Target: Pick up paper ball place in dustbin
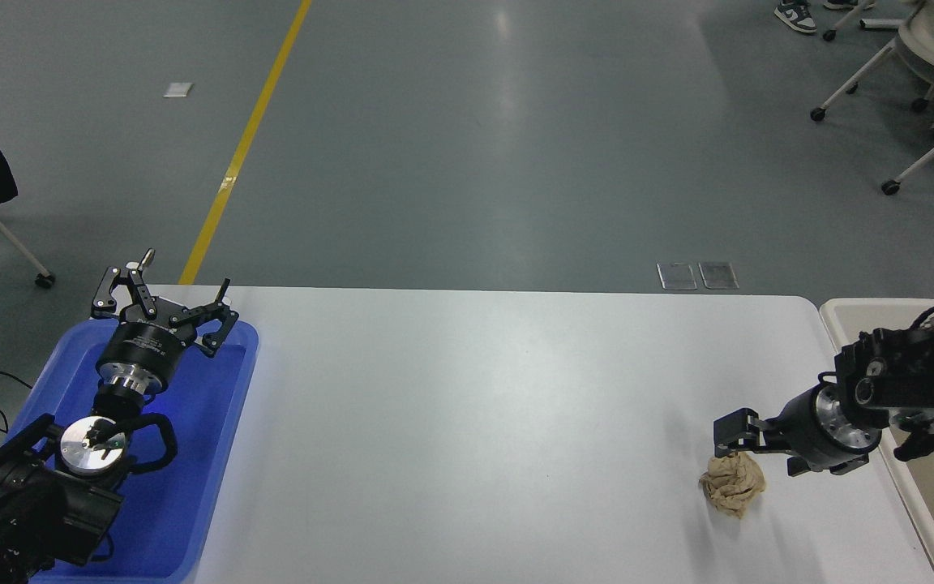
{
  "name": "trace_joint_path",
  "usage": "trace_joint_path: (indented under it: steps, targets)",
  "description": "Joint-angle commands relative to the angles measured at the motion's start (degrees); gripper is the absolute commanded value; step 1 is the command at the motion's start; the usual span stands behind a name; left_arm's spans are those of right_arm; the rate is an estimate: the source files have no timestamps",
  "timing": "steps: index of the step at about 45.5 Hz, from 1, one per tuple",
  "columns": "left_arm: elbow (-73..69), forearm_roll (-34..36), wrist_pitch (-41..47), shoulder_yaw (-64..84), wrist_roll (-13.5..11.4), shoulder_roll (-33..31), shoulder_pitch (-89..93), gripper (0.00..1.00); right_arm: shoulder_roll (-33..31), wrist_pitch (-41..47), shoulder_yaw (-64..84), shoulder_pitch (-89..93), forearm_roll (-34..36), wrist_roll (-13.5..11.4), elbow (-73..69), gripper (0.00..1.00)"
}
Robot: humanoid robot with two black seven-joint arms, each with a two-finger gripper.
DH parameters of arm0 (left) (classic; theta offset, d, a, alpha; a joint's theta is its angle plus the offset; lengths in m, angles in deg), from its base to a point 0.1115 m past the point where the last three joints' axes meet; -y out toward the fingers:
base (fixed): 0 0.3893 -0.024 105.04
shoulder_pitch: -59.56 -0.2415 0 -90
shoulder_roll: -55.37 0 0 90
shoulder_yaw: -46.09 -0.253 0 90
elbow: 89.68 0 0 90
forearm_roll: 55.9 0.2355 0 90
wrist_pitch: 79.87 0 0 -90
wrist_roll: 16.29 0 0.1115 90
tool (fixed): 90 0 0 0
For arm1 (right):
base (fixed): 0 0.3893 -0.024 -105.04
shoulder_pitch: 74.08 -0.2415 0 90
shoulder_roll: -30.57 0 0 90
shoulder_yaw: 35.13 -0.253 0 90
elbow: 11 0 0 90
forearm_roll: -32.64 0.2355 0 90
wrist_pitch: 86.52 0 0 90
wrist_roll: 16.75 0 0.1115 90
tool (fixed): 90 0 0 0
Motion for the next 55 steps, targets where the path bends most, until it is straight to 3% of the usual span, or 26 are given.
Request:
trace_joint_path:
  steps: [1,40,46,52,55]
  targets:
    - [0.07,0.01,0.06,0.0,-0.06,-0.06,-0.02,1.0,0.59,-2.04,-1.69,2.44,0.0,0.0,0.16,1.0]
    - [-0.01,0.01,0.06,0.0,0.03,0.02,-0.02,1.0,2.87,-11.09,-3.36,10.7,0.0,-0.08,6.05,0.97]
    - [-0.01,0.01,0.06,0.0,0.03,0.02,-0.02,1.0,3.84,-11.44,-3.01,11.4,0.0,-0.17,5.79,0.69]
    - [0.07,0.01,-0.03,0.0,-0.06,0.02,-0.02,1.0,3.58,-10.39,-2.05,11.41,0.0,-0.43,5.17,0.0]
    - [0.07,0.01,-0.03,0.0,0.03,0.02,-0.02,1.0,3.49,-10.21,-1.52,11.32,0.0,-0.96,4.64,0.0]
